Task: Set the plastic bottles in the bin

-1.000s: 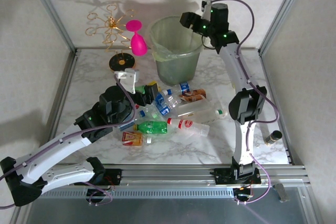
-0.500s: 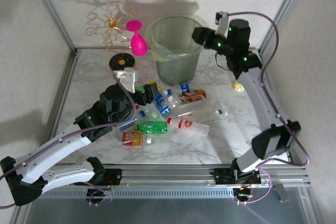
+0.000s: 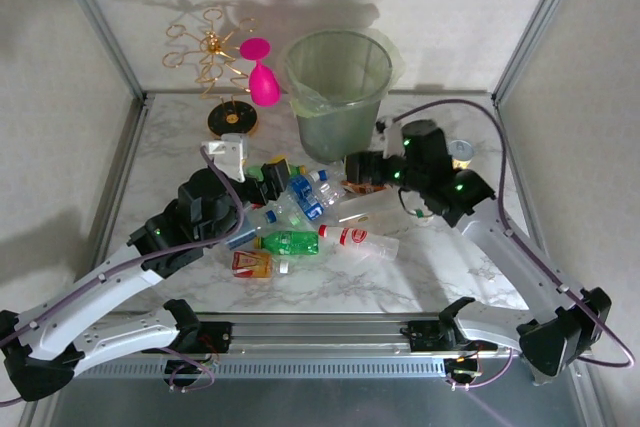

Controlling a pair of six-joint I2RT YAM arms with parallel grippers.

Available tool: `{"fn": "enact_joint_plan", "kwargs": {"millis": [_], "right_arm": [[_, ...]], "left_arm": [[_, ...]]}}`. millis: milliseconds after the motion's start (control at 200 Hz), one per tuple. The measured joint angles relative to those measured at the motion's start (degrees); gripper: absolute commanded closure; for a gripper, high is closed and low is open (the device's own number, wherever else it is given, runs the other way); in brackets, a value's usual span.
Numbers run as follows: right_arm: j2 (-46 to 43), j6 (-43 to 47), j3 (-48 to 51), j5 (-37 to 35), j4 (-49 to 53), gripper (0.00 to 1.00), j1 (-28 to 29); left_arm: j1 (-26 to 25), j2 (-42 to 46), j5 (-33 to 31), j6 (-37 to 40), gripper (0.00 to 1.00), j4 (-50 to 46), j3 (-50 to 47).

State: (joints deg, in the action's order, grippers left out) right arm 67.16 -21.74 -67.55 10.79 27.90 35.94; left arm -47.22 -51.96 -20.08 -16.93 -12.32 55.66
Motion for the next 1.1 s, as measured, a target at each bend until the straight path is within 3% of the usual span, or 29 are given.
{"fn": "enact_joint_plan", "kwargs": {"millis": [240, 466, 851, 1096], "right_arm": [[3.7, 2.6, 3.2, -8.2, 8.2, 0.29, 10.6], [9.7, 4.4, 7.1, -11.7, 10.6, 0.2, 11.7], [21.5, 5.7, 8.0, -17.4, 10.4, 0.17, 12.3], [23.3, 5.7, 8.9, -19.0, 9.4, 0.16, 13.1]], "left_arm": [[0.0, 0.6, -6.9, -1.8, 0.11, -4.3, -1.4], [0.0, 1.9, -11.3, -3.0, 0.1, -5.2, -4.4], [0.0, 1.5, -9.9, -2.8, 0.11, -5.0, -6.0], [0.0, 1.5, -8.9, -2.6, 0.11, -4.1, -6.4]]}}
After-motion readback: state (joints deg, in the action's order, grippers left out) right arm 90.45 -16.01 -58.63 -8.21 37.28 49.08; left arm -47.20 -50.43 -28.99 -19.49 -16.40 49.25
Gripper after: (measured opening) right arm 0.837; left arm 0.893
